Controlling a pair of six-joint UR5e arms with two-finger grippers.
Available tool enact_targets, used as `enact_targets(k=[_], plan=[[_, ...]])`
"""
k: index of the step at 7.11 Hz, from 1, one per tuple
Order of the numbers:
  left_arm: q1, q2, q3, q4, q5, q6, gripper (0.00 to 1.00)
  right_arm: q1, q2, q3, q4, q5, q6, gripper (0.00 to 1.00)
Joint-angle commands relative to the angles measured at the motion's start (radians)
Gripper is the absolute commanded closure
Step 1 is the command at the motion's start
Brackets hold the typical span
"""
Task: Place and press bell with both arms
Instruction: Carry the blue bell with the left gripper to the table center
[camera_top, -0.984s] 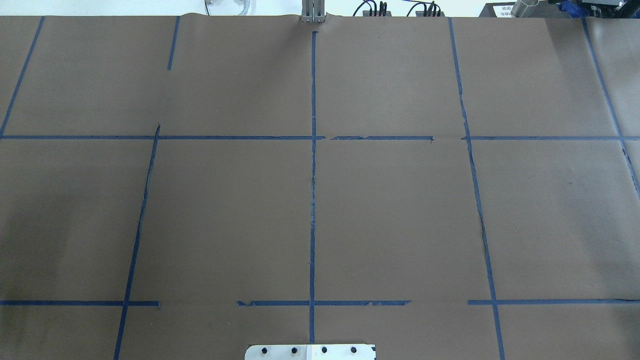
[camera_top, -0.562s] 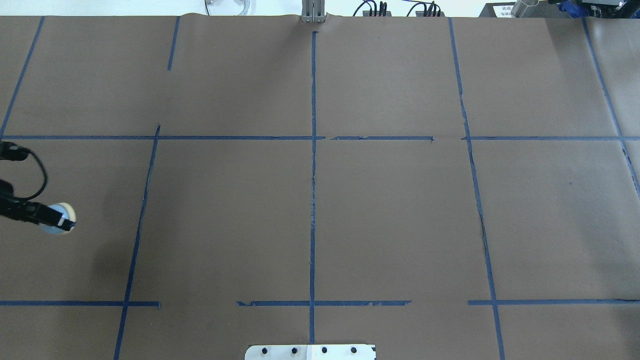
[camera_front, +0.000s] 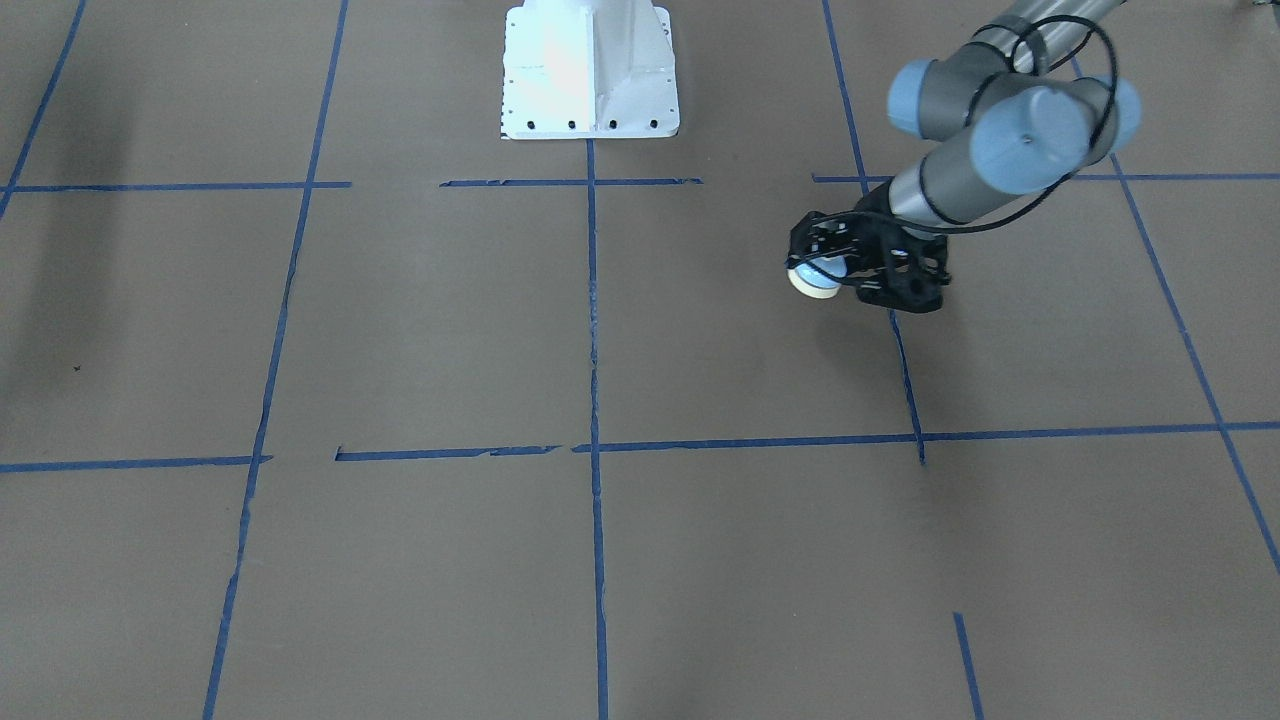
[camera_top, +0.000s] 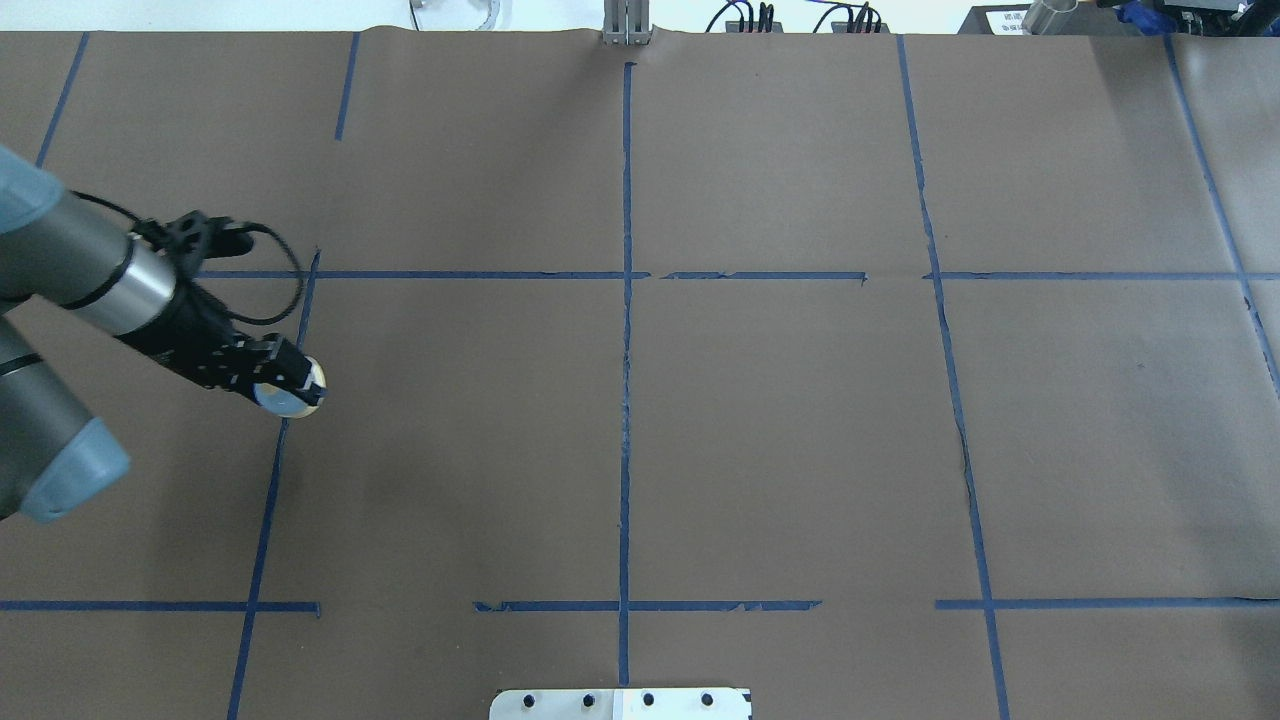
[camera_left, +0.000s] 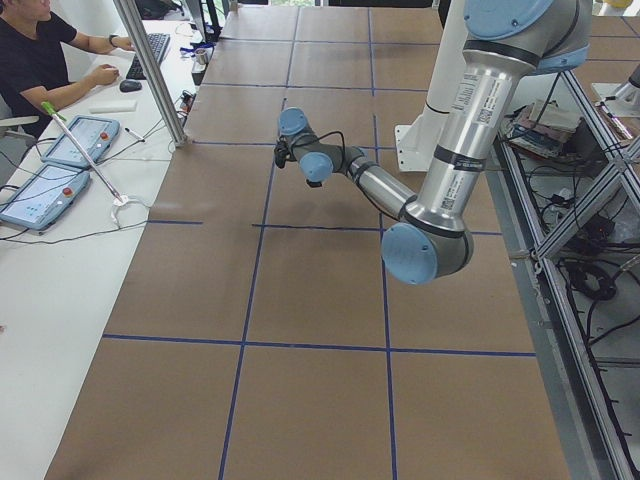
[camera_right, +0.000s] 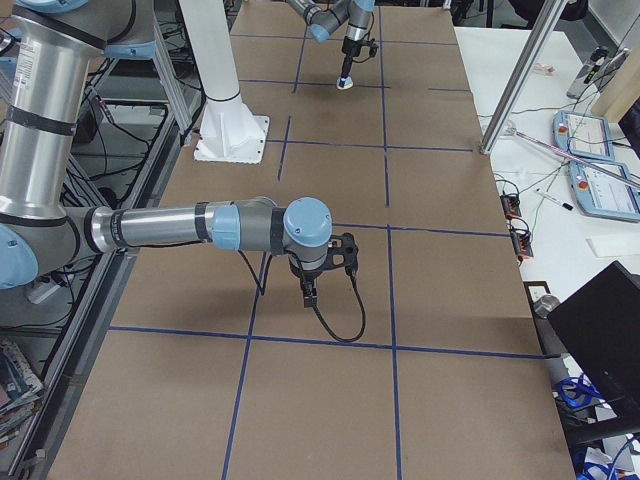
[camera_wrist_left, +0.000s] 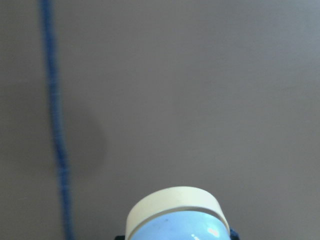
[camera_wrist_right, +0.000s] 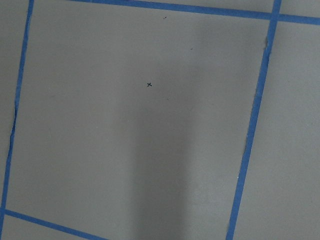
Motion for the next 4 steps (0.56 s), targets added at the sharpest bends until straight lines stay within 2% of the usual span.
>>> enact_targets(k=[1,2,3,4], plan=[[0.063,-0.255,0.221,0.036,0.044,-0.154,0.94,-0.009,0.001,-0.002,0.000,0.000,0.001,0.00],[0.070,-0.419,0.401,0.034,0.046,-0.246,0.92,-0.011,0.001,-0.002,0.000,0.000,0.001,0.00],[0.071,-0.508,0.513,0.034,0.046,-0.289,0.91,-0.014,0.001,-0.005,0.000,0.000,0.001,0.00],[0.096,-0.553,0.571,0.031,0.082,-0.331,0.89,-0.015,0.001,-0.006,0.000,0.000,0.001,0.00]])
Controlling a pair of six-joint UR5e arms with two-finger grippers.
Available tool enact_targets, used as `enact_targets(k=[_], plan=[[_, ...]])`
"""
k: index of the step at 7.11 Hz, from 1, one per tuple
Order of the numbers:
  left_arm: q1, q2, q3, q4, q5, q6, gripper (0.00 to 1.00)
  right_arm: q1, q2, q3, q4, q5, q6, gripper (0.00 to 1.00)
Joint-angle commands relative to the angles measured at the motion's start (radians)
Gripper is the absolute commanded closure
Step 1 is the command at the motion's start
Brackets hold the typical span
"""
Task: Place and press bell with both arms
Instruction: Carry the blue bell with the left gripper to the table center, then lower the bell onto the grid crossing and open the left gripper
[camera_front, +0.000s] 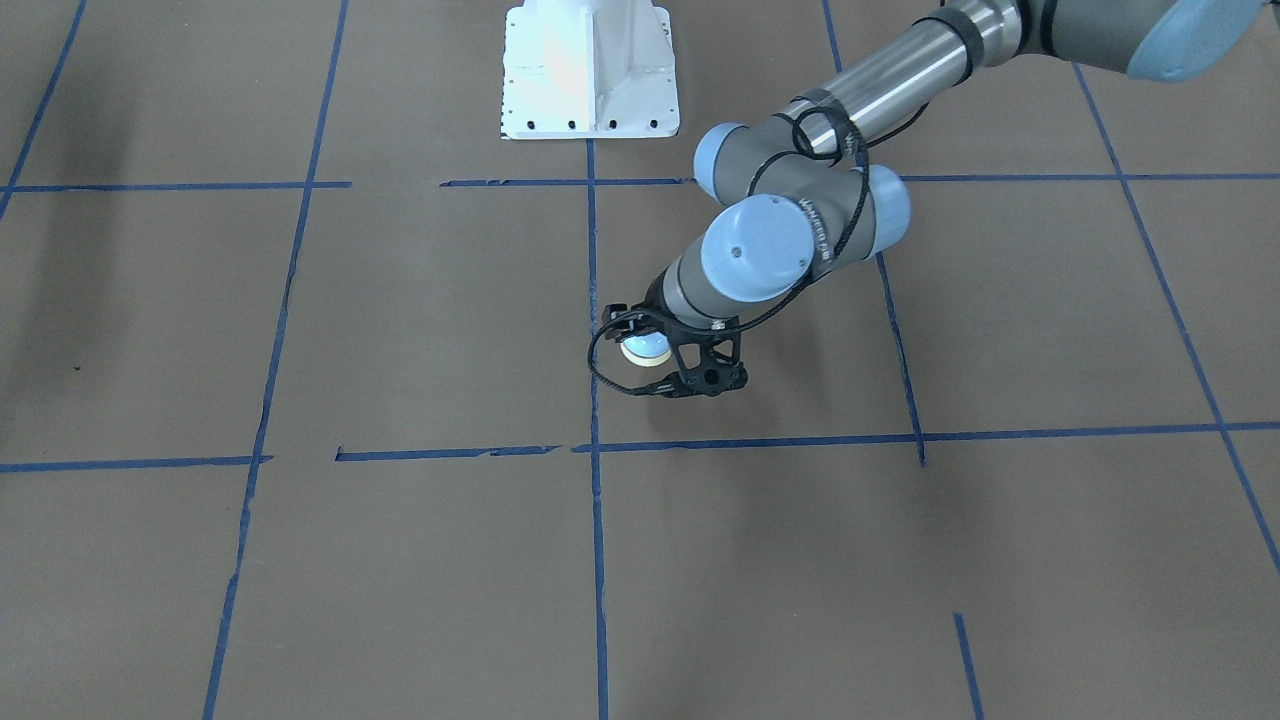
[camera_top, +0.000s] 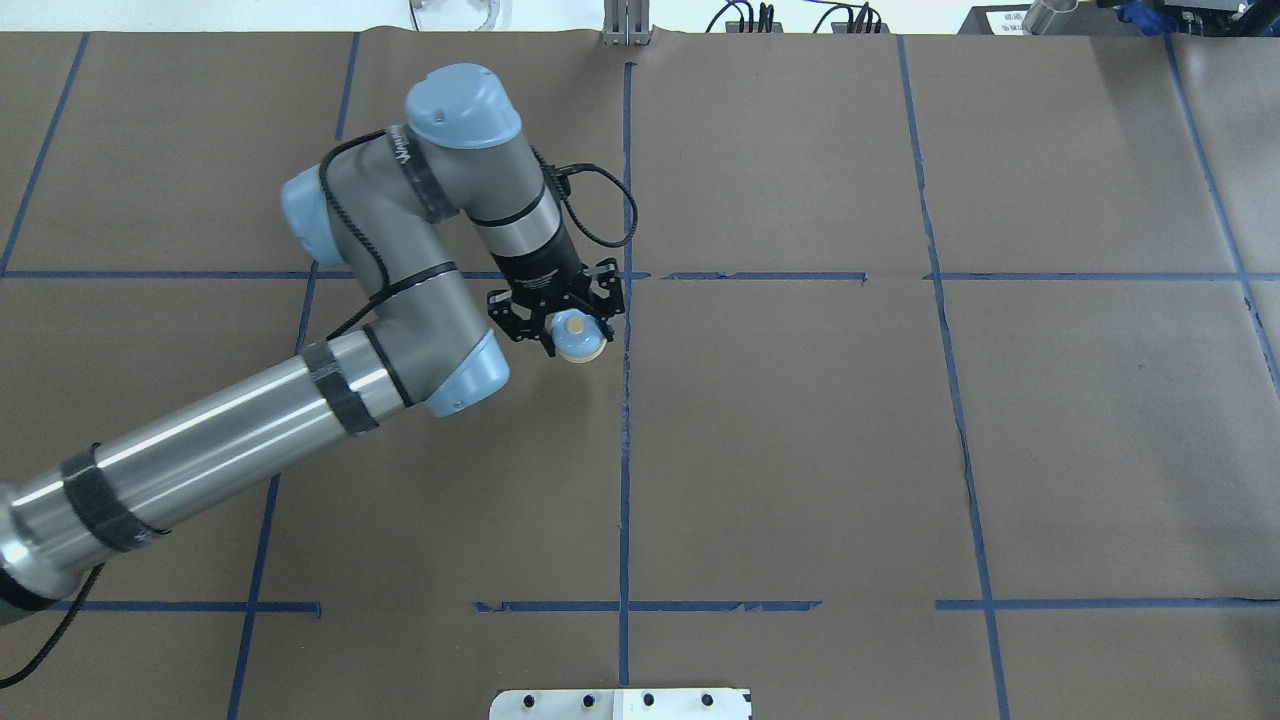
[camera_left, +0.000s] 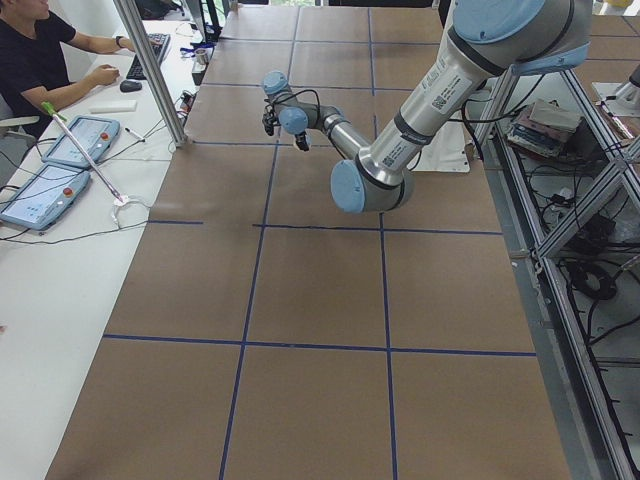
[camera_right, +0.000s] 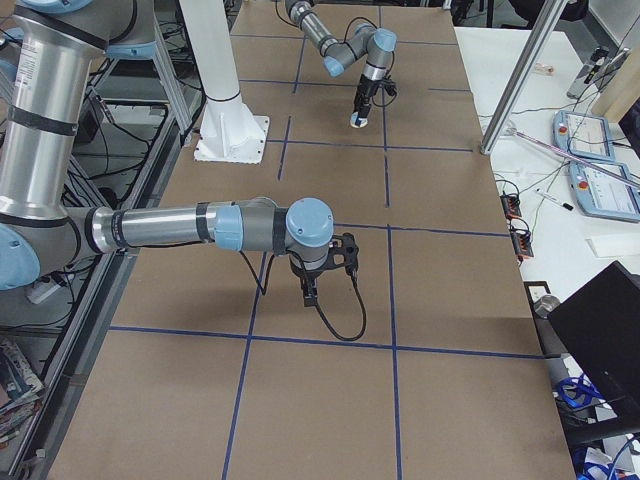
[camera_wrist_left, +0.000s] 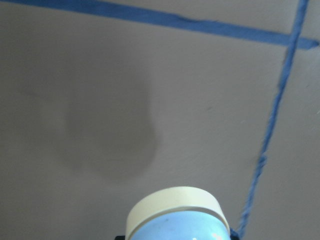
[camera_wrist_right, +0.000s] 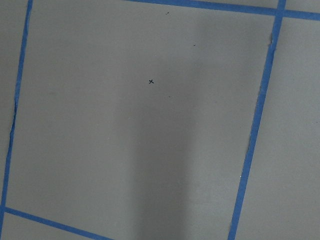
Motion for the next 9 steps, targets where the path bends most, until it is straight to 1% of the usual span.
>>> enact_targets(k=[1,2,3,4,5,6,8,9], plan=[[0.041,-0.119,0.158,-0.007,0.089,-0.076,0.89,-0.004,0.000,-0.001,0.000,0.000,0.000,0.00],[0.042,-0.119,0.163,-0.008,0.091,-0.073,0.89,-0.007,0.000,-0.001,0.000,0.000,0.000,0.00],[0.042,-0.120,0.183,-0.019,0.098,-0.070,0.83,-0.007,0.000,-0.001,0.000,0.002,0.000,0.00],[0.042,-0.128,0.191,-0.023,0.098,-0.071,0.71,-0.010,0.000,-0.001,0.000,0.012,0.002,0.00],[0.042,-0.128,0.191,-0.027,0.098,-0.070,0.22,-0.024,0.003,-0.001,0.000,0.011,0.005,0.00],[0.042,-0.128,0.189,-0.042,0.098,-0.071,0.00,-0.028,0.006,-0.001,0.000,0.012,0.006,0.00],[0.042,-0.128,0.185,-0.040,0.098,-0.074,0.00,-0.038,0.008,0.001,0.000,0.012,0.006,0.00],[0.036,-0.128,0.157,-0.030,0.097,-0.077,0.00,-0.068,0.029,0.002,0.002,0.012,0.061,0.00]])
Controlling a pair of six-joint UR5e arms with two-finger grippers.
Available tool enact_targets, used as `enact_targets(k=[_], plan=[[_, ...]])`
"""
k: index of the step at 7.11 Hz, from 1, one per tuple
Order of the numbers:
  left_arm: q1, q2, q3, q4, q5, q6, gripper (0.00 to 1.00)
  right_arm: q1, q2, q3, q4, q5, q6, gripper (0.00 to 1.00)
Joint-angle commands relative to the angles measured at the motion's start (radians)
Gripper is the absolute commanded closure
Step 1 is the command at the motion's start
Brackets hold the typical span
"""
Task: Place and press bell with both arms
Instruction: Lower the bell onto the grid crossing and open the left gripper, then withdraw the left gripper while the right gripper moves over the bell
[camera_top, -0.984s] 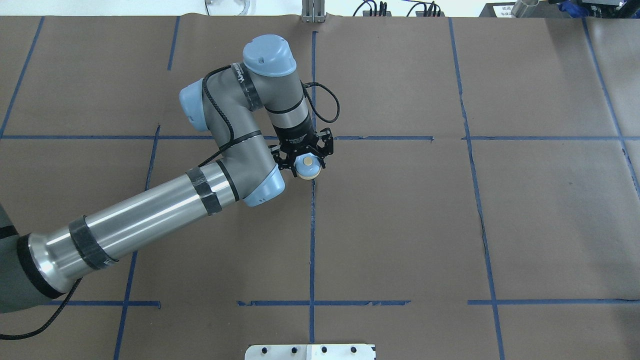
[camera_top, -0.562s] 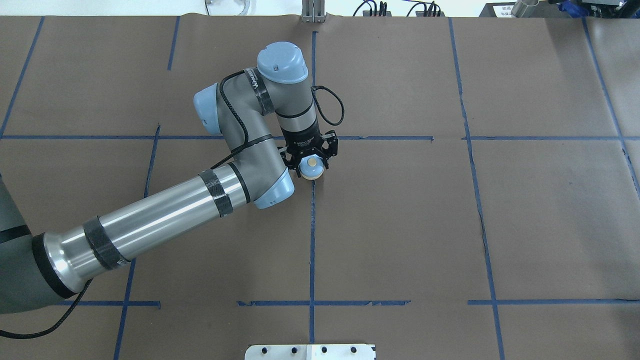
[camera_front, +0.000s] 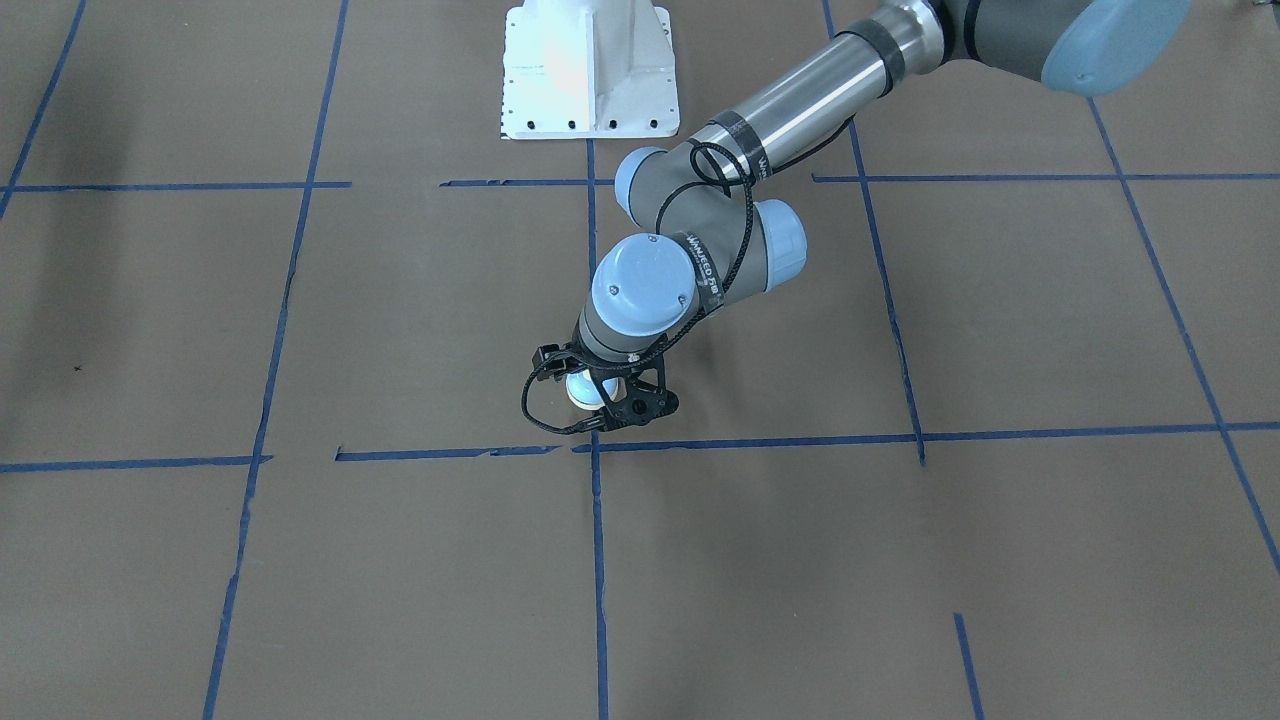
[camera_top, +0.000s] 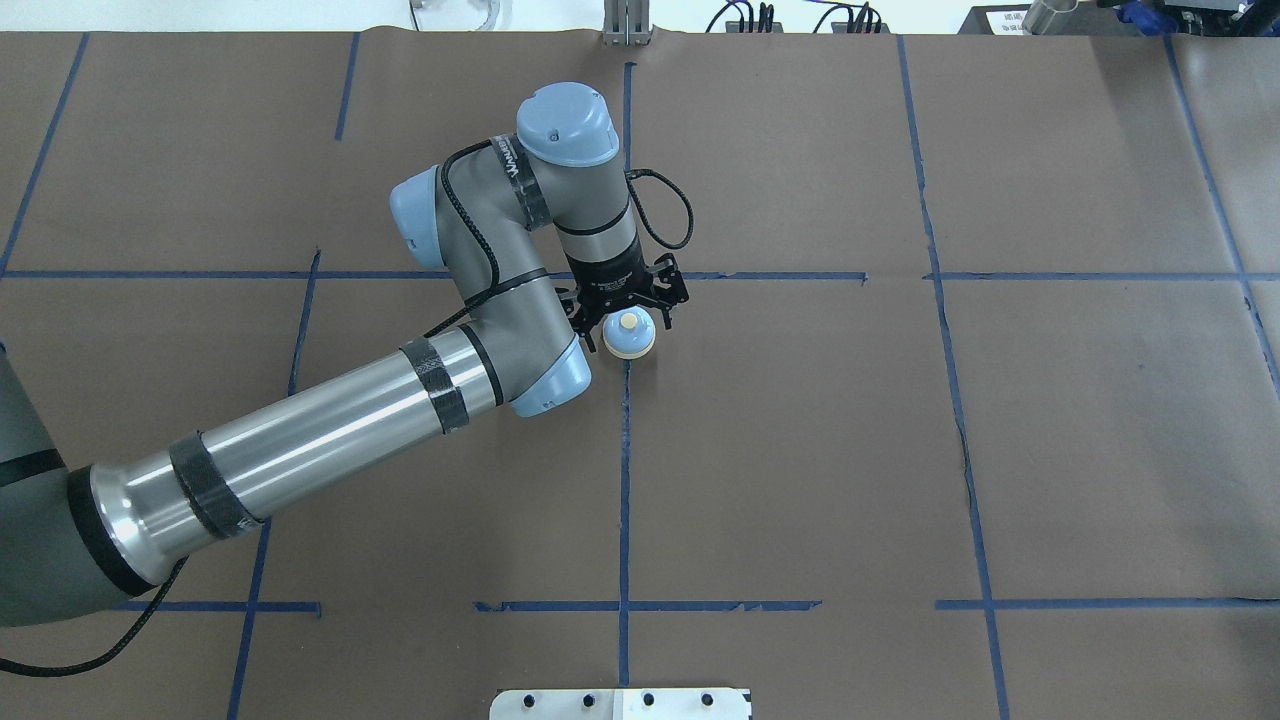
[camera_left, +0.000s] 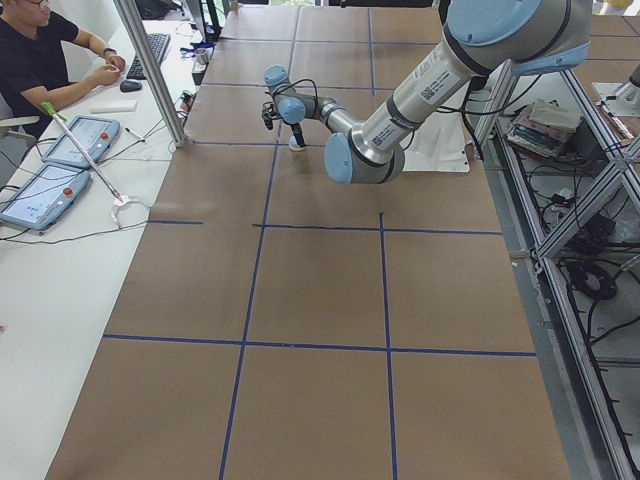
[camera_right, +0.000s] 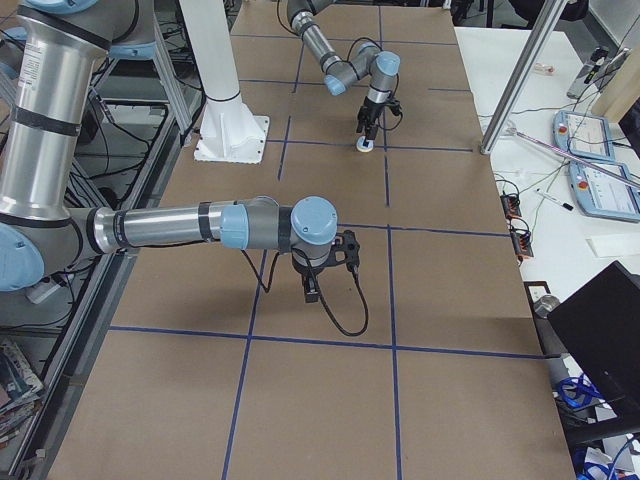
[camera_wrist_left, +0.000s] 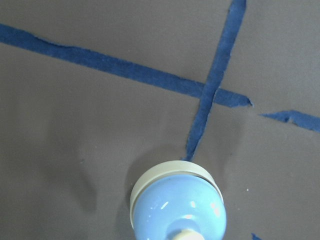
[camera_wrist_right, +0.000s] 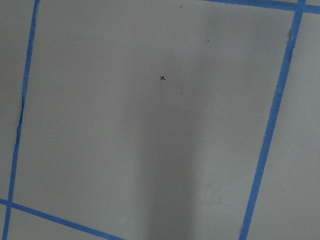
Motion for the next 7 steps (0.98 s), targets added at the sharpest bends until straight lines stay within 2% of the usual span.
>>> enact_targets(k=[1,2,3,4,5,6,7], plan=[[-0.026,0.024,-0.118,0.037,-0.004,-0.020,0.00,-0.072,0.087,0.017,0.001,0.000,0.191,0.00],[-0.050,0.102,-0.274,0.093,-0.004,-0.066,0.00,-0.145,0.173,0.040,0.003,-0.004,0.378,0.00],[-0.067,0.223,-0.449,0.124,0.000,-0.069,0.00,-0.251,0.283,0.044,0.003,-0.018,0.541,0.01],[-0.086,0.336,-0.571,0.126,0.000,-0.068,0.00,-0.390,0.442,0.049,0.001,-0.125,0.782,0.01],[-0.119,0.419,-0.663,0.126,-0.001,-0.062,0.00,-0.551,0.597,0.051,-0.002,-0.281,1.052,0.01],[-0.141,0.505,-0.763,0.124,0.000,-0.053,0.00,-0.704,0.694,0.041,-0.003,-0.384,1.214,0.03],[-0.149,0.582,-0.838,0.124,0.002,0.008,0.00,-0.802,0.782,-0.004,0.000,-0.468,1.319,0.07]])
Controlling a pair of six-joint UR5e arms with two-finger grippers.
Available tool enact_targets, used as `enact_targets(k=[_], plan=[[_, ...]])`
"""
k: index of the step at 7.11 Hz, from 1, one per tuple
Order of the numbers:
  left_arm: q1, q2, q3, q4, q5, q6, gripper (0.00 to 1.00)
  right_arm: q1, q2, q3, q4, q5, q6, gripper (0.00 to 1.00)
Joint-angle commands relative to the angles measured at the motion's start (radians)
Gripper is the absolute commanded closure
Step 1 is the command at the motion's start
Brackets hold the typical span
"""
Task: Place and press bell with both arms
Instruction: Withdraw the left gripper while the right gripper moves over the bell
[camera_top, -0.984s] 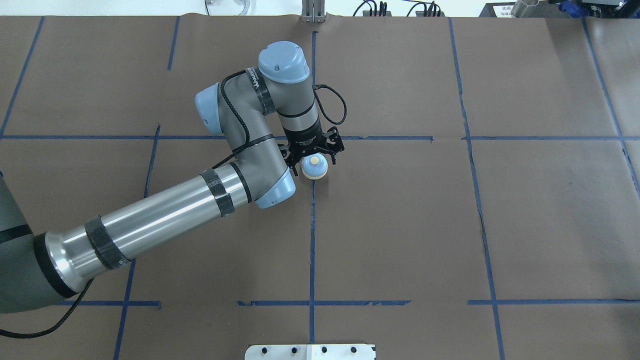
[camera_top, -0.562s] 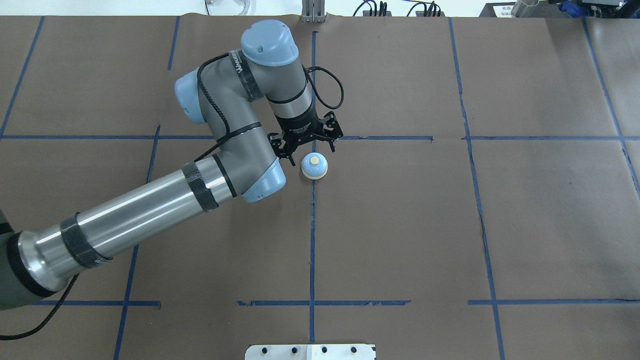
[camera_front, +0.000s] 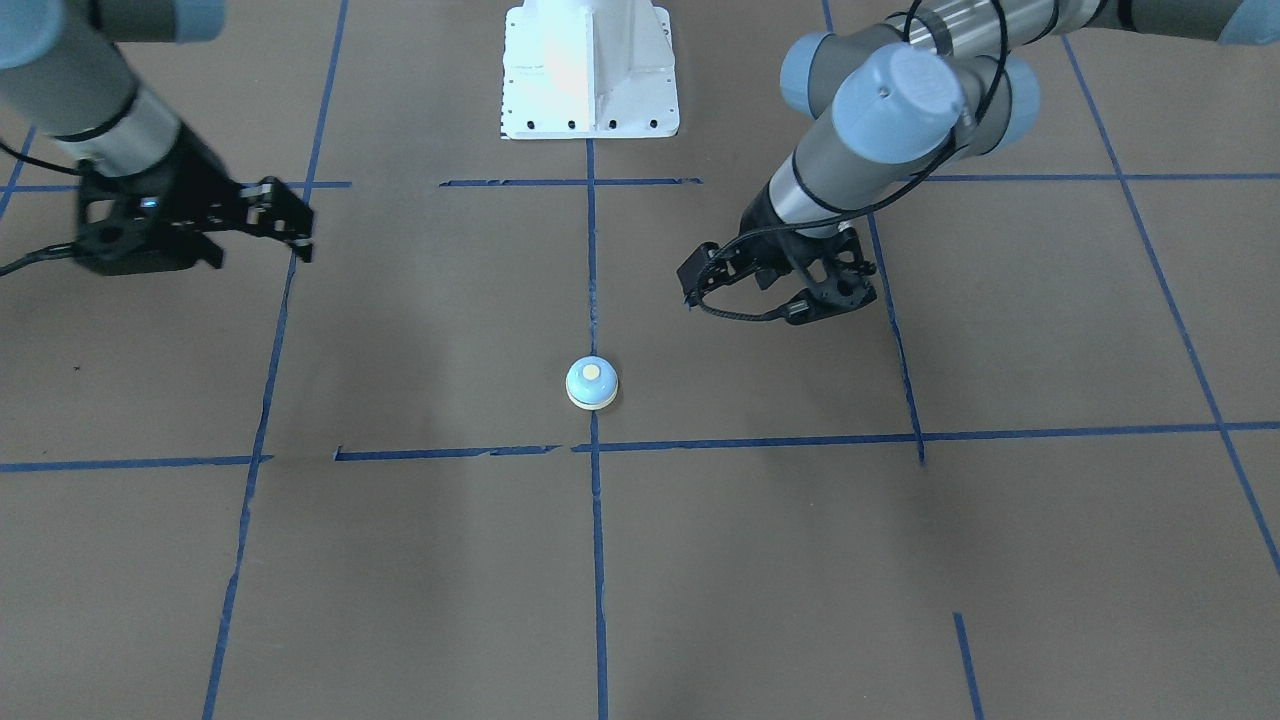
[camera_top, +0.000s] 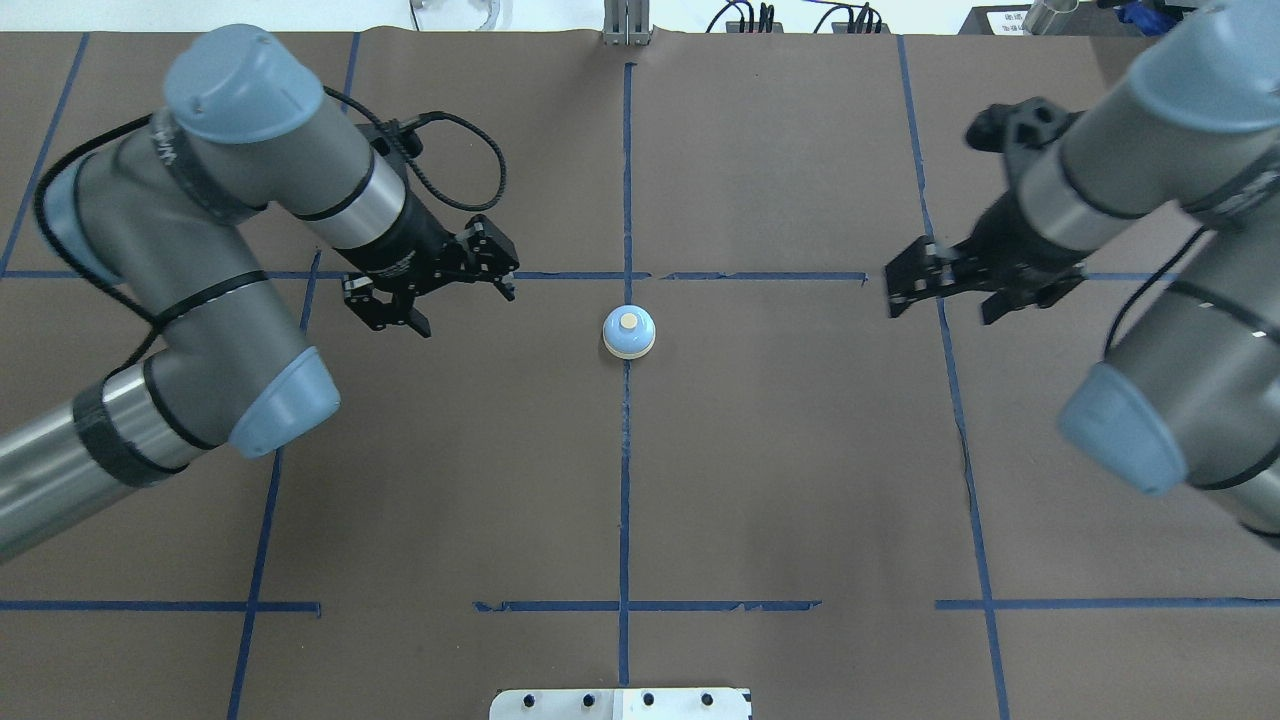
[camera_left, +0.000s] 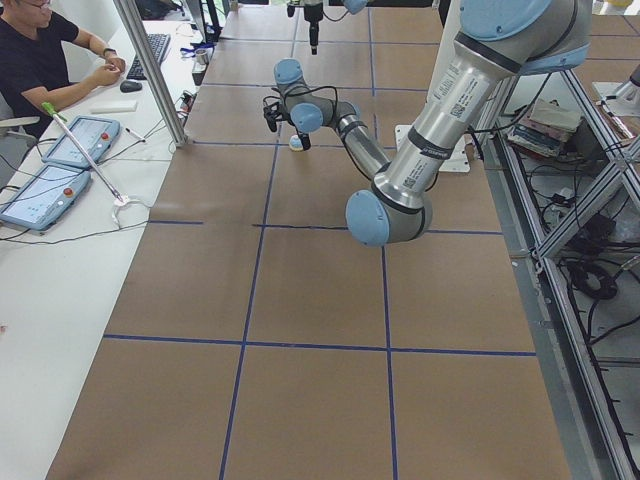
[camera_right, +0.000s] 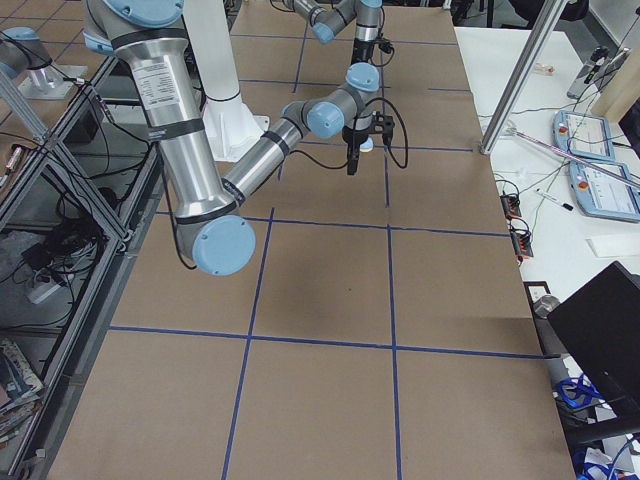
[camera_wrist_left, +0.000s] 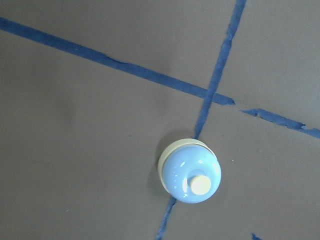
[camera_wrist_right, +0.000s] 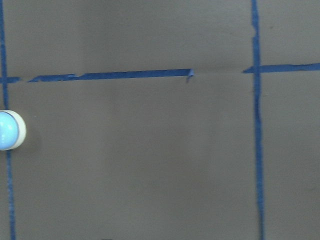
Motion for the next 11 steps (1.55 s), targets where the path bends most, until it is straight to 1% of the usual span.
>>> enact_targets(k=[1,2,3,4,5,6,7,9,11], plan=[[-0.018,0.183,-0.161,0.002,0.002,0.114,0.00,-0.178,0.235,-0.137,0.001,-0.148,0.219,0.27],[-0.020,0.258,-0.215,0.002,0.003,0.147,0.00,-0.190,0.344,-0.247,0.000,-0.150,0.282,0.61],[-0.020,0.337,-0.265,0.000,0.006,0.193,0.00,-0.210,0.441,-0.370,0.000,-0.161,0.295,0.98],[-0.018,0.397,-0.317,0.000,0.012,0.198,0.00,-0.216,0.515,-0.477,0.001,-0.168,0.293,1.00],[-0.015,0.412,-0.329,0.002,0.032,0.198,0.00,-0.218,0.547,-0.565,0.065,-0.176,0.295,1.00],[-0.009,0.413,-0.329,0.002,0.035,0.196,0.00,-0.218,0.548,-0.642,0.166,-0.184,0.298,1.00],[0.000,0.411,-0.330,0.002,0.035,0.193,0.00,-0.218,0.552,-0.683,0.210,-0.192,0.301,1.00],[0.000,0.409,-0.332,0.002,0.054,0.192,0.00,-0.224,0.555,-0.716,0.215,-0.225,0.296,1.00],[0.002,0.409,-0.332,0.002,0.055,0.192,0.00,-0.226,0.624,-0.818,0.227,-0.238,0.296,0.99]])
